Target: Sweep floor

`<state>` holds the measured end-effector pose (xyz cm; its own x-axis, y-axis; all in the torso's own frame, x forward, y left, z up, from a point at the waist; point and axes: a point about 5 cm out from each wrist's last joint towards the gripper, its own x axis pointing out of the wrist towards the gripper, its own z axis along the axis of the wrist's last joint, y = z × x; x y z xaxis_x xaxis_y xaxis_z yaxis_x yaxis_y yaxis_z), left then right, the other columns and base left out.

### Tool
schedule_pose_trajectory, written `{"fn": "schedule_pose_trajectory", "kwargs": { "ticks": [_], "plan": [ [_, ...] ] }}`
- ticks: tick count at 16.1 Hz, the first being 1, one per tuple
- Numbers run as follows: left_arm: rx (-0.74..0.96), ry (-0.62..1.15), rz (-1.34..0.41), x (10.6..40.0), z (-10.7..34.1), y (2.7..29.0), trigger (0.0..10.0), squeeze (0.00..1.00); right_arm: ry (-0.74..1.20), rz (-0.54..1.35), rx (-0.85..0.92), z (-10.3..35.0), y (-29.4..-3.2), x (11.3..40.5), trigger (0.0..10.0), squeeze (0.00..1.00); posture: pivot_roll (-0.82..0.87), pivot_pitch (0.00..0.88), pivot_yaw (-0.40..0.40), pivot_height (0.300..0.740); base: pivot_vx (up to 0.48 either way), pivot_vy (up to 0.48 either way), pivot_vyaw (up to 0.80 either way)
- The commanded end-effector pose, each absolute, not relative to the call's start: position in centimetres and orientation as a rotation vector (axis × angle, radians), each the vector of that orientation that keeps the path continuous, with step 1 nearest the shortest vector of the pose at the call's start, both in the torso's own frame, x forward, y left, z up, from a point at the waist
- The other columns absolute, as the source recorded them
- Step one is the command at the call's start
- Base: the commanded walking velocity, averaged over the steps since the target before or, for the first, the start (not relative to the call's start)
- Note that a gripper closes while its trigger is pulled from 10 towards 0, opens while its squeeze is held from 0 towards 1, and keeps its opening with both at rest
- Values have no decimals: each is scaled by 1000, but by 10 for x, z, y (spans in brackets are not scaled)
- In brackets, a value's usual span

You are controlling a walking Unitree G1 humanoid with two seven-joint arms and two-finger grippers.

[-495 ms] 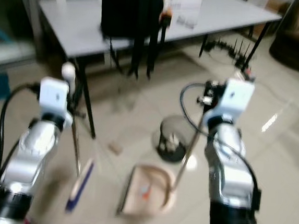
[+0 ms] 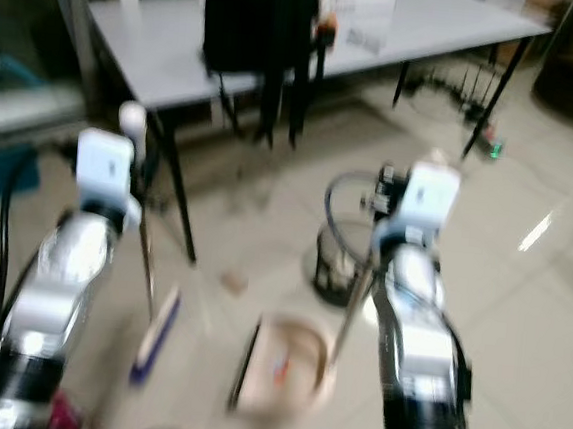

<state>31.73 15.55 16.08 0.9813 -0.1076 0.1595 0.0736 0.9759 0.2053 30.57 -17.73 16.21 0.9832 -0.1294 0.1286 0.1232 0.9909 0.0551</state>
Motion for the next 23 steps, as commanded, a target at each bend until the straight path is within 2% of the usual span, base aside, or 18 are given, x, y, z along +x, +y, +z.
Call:
{"fn": "schedule_pose_trajectory", "kwargs": {
  "ticks": [1, 4, 21, 23],
  "plan": [
    [209, -188, -99, 320, 165, 156, 10000, 0, -218, -157, 20, 178, -181, 307, 10000, 0, 10, 69, 35, 740, 458, 0, 419],
    [206, -175, -95, 318, 161, 159, 10000, 0, -235, -162, 1, 182, -184, 307, 10000, 0, 3, 70, 36, 740, 461, 0, 525],
    [216, -166, -89, 317, 155, 160, 10000, 0, -256, -115, -37, 186, -176, 313, 10000, 0, -9, 67, 26, 740, 461, 0, 0],
    [222, -164, -90, 316, 153, 161, 10000, 0, -254, -112, -39, 184, -176, 312, 10000, 0, -8, 63, 30, 740, 461, 0, 500]
  ]
}}
